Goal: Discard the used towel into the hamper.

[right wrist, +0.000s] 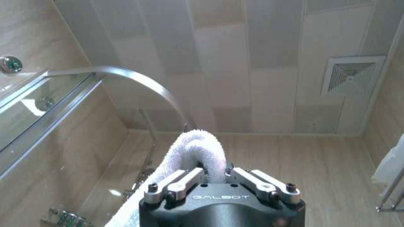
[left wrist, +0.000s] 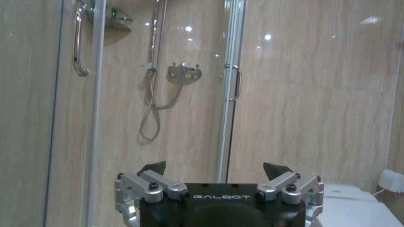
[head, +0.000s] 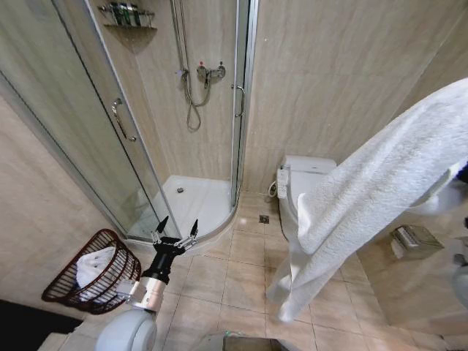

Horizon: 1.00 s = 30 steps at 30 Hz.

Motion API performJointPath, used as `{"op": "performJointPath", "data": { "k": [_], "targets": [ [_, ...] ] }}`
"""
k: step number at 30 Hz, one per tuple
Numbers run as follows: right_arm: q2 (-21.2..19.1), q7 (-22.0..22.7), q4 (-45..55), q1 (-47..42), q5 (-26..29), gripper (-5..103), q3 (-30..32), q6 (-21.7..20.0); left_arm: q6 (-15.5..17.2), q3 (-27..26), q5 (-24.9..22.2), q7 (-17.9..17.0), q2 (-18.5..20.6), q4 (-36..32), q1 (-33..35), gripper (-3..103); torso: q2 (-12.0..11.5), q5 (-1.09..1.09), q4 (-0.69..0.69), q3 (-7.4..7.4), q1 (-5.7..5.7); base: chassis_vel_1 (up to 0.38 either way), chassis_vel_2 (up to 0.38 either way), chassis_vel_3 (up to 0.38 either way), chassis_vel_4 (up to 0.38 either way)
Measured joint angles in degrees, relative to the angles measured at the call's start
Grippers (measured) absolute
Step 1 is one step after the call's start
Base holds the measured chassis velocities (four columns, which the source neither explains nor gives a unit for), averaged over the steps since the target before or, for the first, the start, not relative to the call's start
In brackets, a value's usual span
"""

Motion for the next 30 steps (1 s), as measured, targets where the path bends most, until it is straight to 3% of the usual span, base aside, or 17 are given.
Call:
{"op": "performJointPath", "data": {
  "k": [18, 30],
  "targets": [
    [-0.14, -0.17, -0.01, 0.02, 0.24, 5, 0.23, 0.09, 0.0, 0.0, 0.0, 0.0, 0.0, 0.0, 0.0, 100, 5.94, 0.0, 0.0, 3.28, 2.65, 0.0, 0.0, 0.0, 0.0],
    [1.15, -0.16, 0.02, -0.18, 0.02, 5, -0.44, 0.14, 0.0, 0.0, 0.0, 0.0, 0.0, 0.0, 0.0, 100, 7.15, 0.0, 0.0, 3.96, 3.21, 0.0, 0.0, 0.0, 0.0]
  ]
}}
